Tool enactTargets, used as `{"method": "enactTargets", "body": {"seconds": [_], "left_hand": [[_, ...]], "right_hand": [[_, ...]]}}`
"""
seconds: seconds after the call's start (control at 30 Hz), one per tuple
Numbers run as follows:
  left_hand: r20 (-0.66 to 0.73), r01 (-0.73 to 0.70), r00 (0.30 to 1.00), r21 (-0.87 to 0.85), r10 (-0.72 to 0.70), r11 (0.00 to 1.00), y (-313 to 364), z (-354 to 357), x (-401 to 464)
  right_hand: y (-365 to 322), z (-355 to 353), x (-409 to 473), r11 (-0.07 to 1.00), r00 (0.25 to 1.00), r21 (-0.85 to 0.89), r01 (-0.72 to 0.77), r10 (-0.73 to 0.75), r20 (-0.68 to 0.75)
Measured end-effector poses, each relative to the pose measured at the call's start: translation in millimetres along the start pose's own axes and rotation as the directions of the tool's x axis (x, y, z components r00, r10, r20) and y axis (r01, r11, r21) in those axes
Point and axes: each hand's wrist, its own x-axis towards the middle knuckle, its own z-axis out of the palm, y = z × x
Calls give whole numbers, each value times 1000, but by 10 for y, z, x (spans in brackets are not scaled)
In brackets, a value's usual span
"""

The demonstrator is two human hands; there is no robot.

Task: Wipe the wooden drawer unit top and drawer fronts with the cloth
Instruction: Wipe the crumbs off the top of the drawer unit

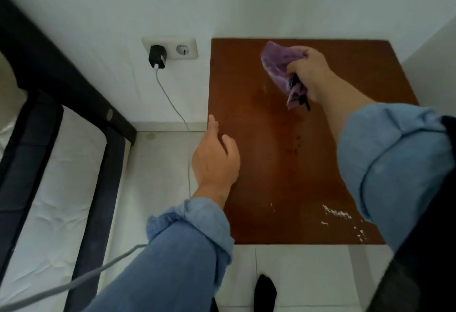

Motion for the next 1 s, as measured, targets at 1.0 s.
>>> {"method": "enactTargets", "body": {"seconds": [1.0], "left_hand": [[184, 21, 982, 117, -42, 993, -14, -13, 65]], "right_hand": [[1214, -184, -2046, 922, 964, -372, 107, -4, 268]]}}
